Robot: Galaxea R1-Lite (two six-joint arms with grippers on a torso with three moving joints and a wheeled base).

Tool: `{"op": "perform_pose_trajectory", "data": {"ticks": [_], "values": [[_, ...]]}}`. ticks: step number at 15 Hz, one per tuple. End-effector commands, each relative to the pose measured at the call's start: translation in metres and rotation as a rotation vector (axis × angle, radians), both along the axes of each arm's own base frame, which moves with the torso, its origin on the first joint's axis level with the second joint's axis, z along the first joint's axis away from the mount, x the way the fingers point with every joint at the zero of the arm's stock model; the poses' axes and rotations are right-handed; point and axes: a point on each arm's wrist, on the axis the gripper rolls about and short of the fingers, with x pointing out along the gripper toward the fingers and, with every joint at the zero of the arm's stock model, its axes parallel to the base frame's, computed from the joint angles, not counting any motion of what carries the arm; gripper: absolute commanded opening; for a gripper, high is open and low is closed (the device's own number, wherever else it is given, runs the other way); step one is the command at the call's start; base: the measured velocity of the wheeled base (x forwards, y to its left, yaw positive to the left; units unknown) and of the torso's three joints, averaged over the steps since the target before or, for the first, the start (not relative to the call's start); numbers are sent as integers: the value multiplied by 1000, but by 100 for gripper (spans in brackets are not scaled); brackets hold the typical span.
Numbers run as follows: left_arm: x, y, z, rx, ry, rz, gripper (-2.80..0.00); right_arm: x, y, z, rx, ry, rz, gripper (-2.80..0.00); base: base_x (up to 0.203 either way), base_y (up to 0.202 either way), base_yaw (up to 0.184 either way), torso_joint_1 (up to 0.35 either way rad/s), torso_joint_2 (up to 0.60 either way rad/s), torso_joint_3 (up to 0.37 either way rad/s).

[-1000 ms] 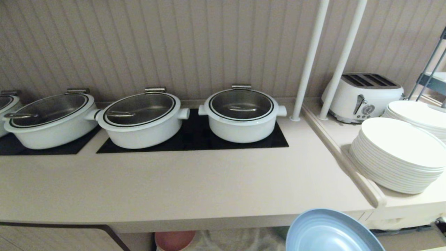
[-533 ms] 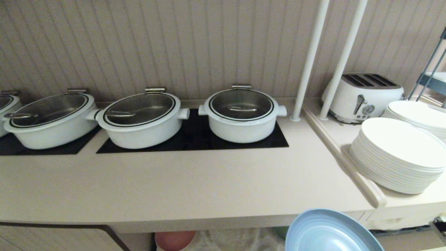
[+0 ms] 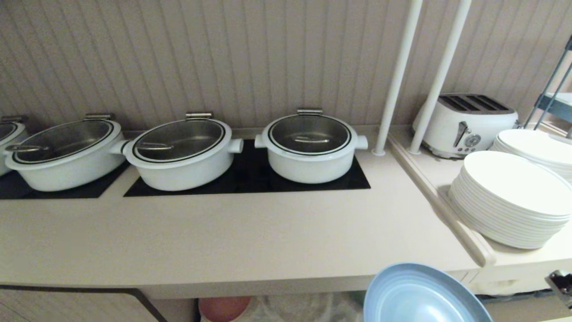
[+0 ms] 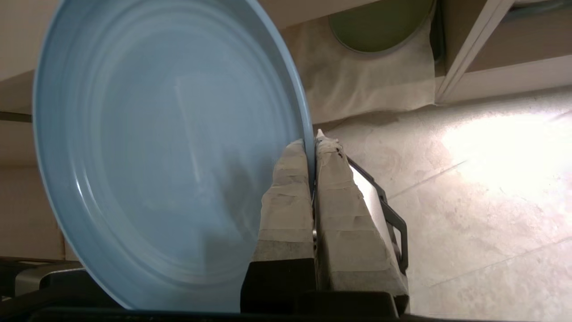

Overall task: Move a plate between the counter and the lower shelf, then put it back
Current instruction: Put the plate

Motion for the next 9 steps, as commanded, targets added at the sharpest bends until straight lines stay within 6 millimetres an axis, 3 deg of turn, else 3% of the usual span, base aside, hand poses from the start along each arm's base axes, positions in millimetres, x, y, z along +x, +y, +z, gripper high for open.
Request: {"op": "perform_pose_trajectory", "data": {"ticks": [1, 9], "values": [[0, 0, 0, -1, -1, 0, -280, 5, 2, 7, 1, 7, -2, -280, 0, 0, 0, 0, 0, 0], [0, 0, 0, -1, -1, 0, -280, 31, 9, 24, 32, 51, -52, -280, 0, 0, 0, 0, 0, 0]]}}
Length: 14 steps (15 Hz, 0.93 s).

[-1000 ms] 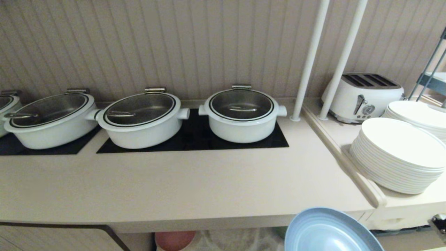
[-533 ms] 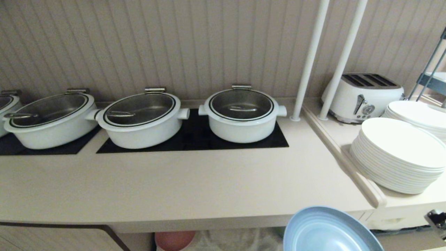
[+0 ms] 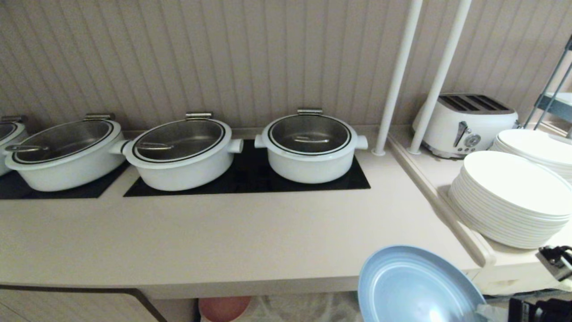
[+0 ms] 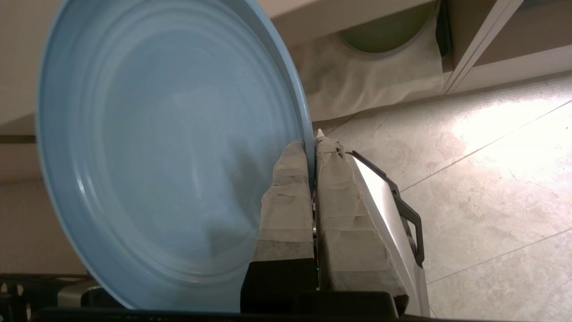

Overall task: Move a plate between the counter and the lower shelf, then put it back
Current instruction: Put the plate

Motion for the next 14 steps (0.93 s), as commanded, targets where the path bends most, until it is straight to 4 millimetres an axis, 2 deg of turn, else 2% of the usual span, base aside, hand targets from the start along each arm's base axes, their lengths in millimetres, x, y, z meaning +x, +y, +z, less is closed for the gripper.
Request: {"op": "perform_pose_trajectory", "data": {"ticks": [1, 3, 7, 14], "values": [[0, 0, 0, -1, -1, 1, -280, 10, 3, 2, 0, 13, -9, -280, 0, 0, 0, 0, 0, 0], [0, 0, 0, -1, -1, 1, -280, 20, 2, 5, -2, 18, -37, -280, 0, 0, 0, 0, 0, 0], [0, 0, 0, -1, -1, 1, -280, 55, -4, 11, -9, 48, -123, -280, 0, 0, 0, 0, 0, 0], [0, 0, 0, -1, -1, 1, -280, 106, -14, 11, -15, 72, -210, -280, 0, 0, 0, 0, 0, 0]]}}
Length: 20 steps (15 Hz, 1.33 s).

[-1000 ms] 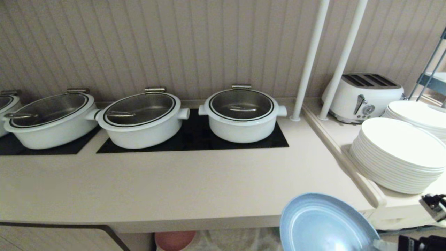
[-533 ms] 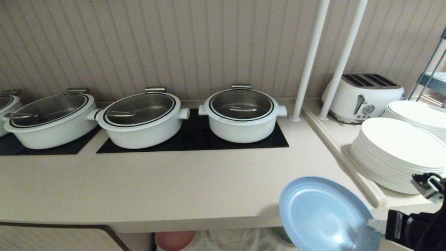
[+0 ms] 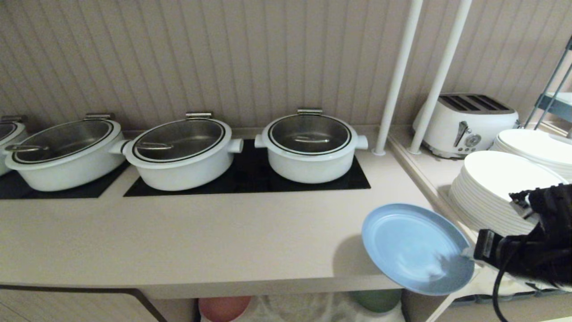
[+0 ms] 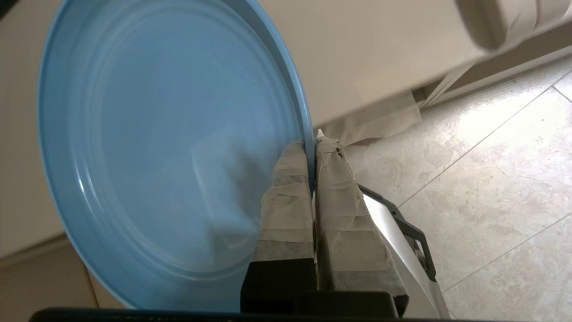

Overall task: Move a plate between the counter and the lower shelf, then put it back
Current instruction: Put the plate

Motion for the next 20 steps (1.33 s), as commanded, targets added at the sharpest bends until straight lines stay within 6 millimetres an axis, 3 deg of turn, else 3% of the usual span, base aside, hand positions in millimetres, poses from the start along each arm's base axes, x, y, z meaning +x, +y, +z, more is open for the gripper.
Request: {"op": "perform_pose_trajectory", "data": {"ticks": [1, 7, 14, 20], "values": [[0, 0, 0, -1, -1, 0, -280, 20, -3, -7, -2, 35, -26, -280, 0, 0, 0, 0, 0, 0], [0, 0, 0, -1, -1, 0, -280, 51, -8, -14, -9, 56, -52, -280, 0, 0, 0, 0, 0, 0], [0, 0, 0, -1, -1, 0, -280, 64, -6, -23, -10, 56, -53, -280, 0, 0, 0, 0, 0, 0], [0, 0, 0, -1, -1, 0, -280, 90, -5, -24, -5, 30, -55, -280, 0, 0, 0, 0, 0, 0]]}}
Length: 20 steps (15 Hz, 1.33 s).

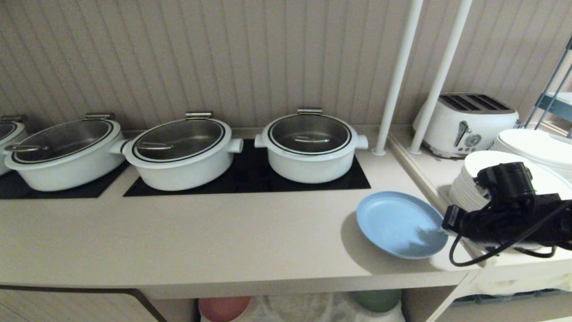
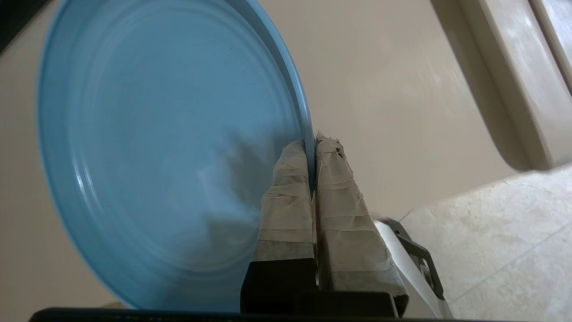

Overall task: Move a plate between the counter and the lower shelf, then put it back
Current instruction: Put the plate

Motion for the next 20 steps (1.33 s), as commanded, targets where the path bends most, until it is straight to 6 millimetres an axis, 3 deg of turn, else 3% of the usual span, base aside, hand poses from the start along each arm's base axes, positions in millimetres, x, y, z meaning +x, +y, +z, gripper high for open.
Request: {"op": "perform_pose_trajectory", "data": {"ticks": [1, 5, 20], "values": [[0, 0, 0, -1, -1, 0, -280, 12, 1, -3, 3, -1, -1, -280, 0, 0, 0, 0, 0, 0], [0, 0, 0, -1, -1, 0, -280, 25, 9, -5, 6, -7, 20, -280, 0, 0, 0, 0, 0, 0], [0, 0, 0, -1, -1, 0, -280, 34, 28, -28, 56, 37, 24, -280, 0, 0, 0, 0, 0, 0]]}}
